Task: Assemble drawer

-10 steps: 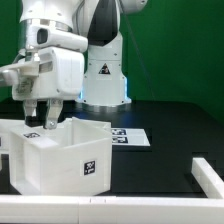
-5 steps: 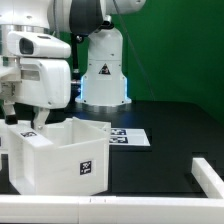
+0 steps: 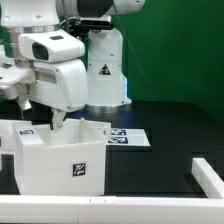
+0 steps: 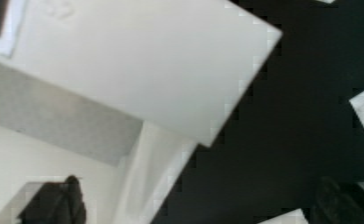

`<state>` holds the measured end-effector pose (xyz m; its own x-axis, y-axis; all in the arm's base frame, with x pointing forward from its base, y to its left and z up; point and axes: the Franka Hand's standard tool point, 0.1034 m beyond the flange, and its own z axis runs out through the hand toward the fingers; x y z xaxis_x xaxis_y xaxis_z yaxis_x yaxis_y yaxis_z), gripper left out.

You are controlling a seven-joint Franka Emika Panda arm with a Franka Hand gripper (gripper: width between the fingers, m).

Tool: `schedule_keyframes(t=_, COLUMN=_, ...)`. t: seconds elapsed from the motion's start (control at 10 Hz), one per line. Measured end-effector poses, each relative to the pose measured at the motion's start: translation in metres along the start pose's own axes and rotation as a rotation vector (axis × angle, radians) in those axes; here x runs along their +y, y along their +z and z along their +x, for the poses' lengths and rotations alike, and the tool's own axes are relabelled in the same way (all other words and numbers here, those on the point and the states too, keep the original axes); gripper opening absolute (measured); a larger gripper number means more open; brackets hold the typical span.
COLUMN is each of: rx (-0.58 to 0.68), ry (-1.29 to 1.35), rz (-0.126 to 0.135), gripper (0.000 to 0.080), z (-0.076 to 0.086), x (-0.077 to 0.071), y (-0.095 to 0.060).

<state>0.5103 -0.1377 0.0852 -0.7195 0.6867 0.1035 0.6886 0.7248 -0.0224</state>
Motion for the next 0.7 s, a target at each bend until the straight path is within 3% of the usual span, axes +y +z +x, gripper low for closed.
schedule_keyframes(t=0.1, rx=-0.001, ry=0.031, rz=0.002, gripper=0.0649, z=0.001, x=0.001, y=0.0)
schedule_keyframes(t=0.4, rx=-0.007, ry=0.226, rz=0.034, gripper=0.0649, z=0.022, x=0.033, y=0.004)
schedule_keyframes(t=0.5, rx=0.014, ry=0.236, rz=0.054, gripper=0.0649, z=0.028, x=0.037, y=0.009)
schedule_keyframes(t=0.7, rx=0.03, ry=0.237, rz=0.067, gripper=0.0649, z=0.036, x=0.042, y=0.016)
